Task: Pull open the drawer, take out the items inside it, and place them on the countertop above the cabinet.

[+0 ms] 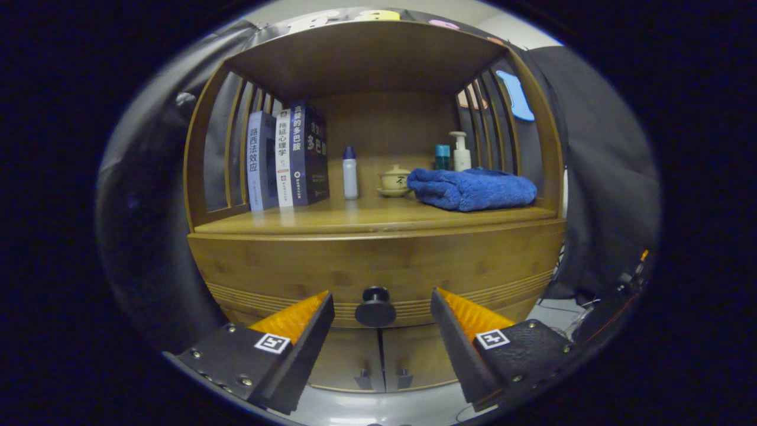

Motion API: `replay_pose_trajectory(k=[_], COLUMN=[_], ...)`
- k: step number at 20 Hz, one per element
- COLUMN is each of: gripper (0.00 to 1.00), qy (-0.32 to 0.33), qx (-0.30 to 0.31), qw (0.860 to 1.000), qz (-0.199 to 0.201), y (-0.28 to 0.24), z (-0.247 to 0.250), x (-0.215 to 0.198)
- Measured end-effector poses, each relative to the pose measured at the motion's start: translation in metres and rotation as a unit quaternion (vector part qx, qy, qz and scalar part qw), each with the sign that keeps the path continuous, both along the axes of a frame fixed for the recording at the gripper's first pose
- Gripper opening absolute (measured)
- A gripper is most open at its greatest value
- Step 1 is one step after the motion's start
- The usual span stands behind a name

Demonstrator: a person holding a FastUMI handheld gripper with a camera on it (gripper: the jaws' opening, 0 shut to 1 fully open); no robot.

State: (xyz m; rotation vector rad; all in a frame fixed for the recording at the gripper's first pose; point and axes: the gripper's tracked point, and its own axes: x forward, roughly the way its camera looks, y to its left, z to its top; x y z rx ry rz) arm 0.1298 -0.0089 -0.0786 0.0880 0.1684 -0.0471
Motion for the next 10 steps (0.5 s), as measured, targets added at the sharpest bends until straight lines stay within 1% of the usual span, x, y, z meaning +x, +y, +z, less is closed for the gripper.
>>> replay_pose_trajectory(k=[3,5,6,7,8,10], gripper=[0.98,0.75,0.63,0.51,0.43,0.42], qy=[0.011,0.016,0.024,0.017,0.014,0.009], qx=[-0.007,-0.002,-0.003,-0.012,-0.010,0.001], qw=[1.000,1.000,1.000,1.000,0.999,1.000], qz=[-0.001,-0.006,-0.010,-0.019,-0.027,-0.030], y=[0.001,0.003,0.002,-0.001,-0.001,-0.001], z=[-0.010,-0.021,-0.021,-0.019,-0.021,-0.022], x=[0.018,0.032,0.027,0.024,0.026,0.028])
